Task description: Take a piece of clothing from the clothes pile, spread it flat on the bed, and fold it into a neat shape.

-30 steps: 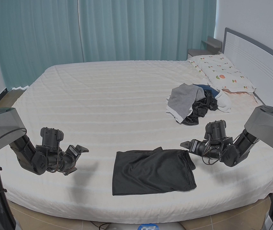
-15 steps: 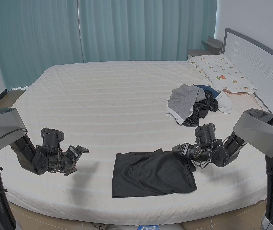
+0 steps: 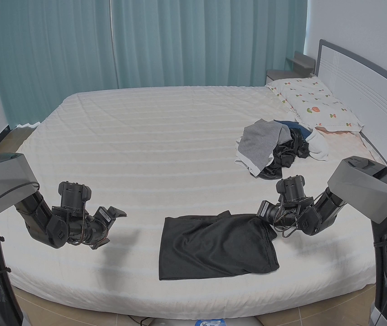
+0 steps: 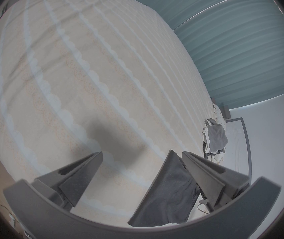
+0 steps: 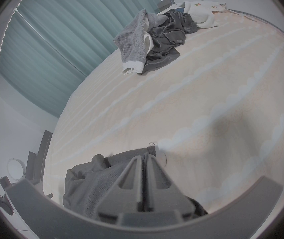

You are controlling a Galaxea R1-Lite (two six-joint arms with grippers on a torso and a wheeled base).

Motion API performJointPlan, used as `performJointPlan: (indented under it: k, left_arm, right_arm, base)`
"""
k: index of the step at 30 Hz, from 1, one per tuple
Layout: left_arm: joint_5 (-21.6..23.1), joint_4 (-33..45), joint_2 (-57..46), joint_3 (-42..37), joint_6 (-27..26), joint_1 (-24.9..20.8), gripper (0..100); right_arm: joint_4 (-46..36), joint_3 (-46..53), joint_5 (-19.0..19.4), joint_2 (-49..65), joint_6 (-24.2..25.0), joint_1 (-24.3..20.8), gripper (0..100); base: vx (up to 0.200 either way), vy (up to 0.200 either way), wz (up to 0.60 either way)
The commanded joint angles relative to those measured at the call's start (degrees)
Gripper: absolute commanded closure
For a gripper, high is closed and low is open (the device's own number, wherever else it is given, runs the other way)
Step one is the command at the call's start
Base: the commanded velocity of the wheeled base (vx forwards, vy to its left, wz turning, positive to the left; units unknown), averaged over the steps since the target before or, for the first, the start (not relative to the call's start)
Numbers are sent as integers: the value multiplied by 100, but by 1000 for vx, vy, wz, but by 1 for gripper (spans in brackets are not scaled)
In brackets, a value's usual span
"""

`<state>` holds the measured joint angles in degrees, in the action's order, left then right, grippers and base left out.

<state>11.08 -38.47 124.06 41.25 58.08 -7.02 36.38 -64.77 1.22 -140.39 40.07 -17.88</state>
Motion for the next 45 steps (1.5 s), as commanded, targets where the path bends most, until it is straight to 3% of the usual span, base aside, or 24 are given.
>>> performJointPlan:
  k: [1, 25, 26, 34, 41, 45]
  left_arm:
    - [-1, -2, 21, -12, 2, -1, 0]
    - [-1, -2, 13, -56, 2, -10, 0]
    - [-1, -2, 13, -56, 2, -10, 0]
    - [-1, -2, 21, -47, -7, -10, 0]
    - [-1, -2, 21, -30, 2, -10, 0]
    - [-1, -2, 21, -30, 2, -10, 0]
  right_arm:
    - [1, 43, -8, 108, 80, 101, 100]
    - [80, 351, 54, 293, 387, 285, 100]
    - [80, 360, 54, 293, 387, 277, 0]
    - [203, 834, 212, 838, 317, 285, 0]
    - [484, 2425, 994, 1585, -149, 215, 0]
    - [836, 2961, 1161, 1602, -210, 180, 0]
  base:
    - [0, 0, 0]
    - [0, 0, 0]
    - [0, 0, 0]
    - [0, 0, 0]
    - [0, 0, 0]
    - [0, 0, 0]
